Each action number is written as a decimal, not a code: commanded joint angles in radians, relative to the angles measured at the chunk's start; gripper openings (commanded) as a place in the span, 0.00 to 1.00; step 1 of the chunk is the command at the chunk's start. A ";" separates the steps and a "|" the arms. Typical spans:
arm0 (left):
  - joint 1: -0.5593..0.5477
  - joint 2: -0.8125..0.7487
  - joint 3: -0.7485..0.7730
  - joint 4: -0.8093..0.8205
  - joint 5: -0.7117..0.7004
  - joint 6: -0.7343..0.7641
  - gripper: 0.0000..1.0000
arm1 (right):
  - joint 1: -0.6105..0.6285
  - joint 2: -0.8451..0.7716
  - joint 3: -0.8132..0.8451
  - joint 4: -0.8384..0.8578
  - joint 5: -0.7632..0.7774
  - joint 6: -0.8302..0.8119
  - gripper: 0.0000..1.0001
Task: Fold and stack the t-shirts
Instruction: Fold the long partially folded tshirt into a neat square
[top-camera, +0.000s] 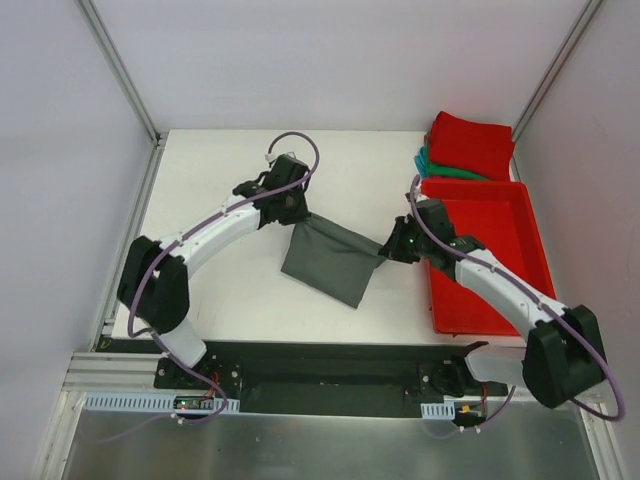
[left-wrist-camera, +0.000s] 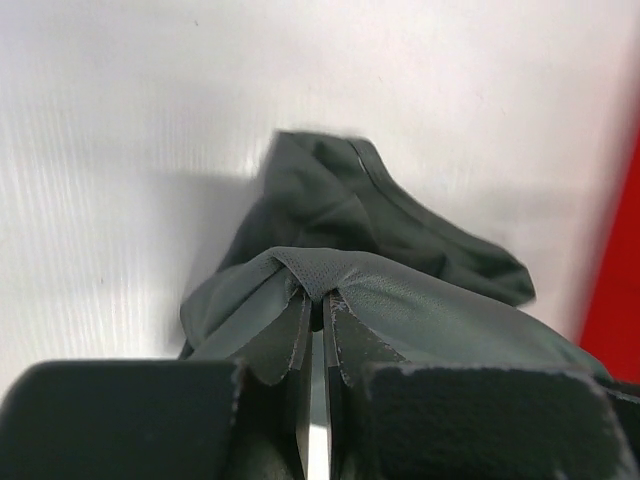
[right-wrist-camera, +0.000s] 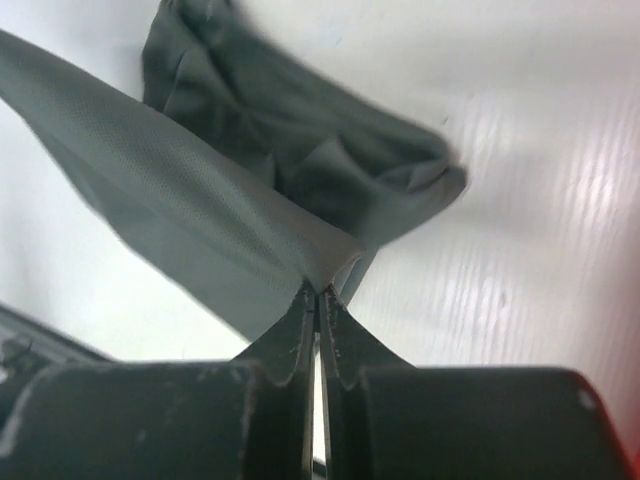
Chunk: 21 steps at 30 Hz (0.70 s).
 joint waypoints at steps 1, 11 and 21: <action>0.067 0.120 0.092 0.018 -0.044 0.036 0.00 | -0.023 0.148 0.107 0.051 0.150 -0.044 0.01; 0.130 0.288 0.198 0.018 0.094 0.094 0.72 | -0.030 0.368 0.308 -0.034 0.290 -0.068 0.39; 0.129 0.078 0.052 0.034 0.108 0.096 0.99 | 0.068 0.317 0.310 -0.041 0.174 -0.119 0.91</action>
